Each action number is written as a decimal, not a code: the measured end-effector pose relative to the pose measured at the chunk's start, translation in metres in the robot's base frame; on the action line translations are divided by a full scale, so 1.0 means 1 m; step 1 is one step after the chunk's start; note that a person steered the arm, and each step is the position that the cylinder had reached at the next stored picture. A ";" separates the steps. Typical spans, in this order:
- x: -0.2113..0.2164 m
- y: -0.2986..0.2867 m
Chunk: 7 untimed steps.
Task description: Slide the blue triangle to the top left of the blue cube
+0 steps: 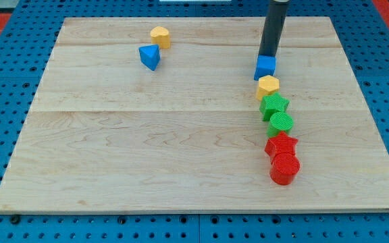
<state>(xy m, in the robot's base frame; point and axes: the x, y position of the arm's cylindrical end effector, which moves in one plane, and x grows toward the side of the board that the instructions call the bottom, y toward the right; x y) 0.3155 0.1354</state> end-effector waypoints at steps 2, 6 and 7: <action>0.009 -0.029; 0.003 -0.302; -0.006 -0.205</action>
<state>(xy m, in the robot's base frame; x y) 0.3099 -0.0698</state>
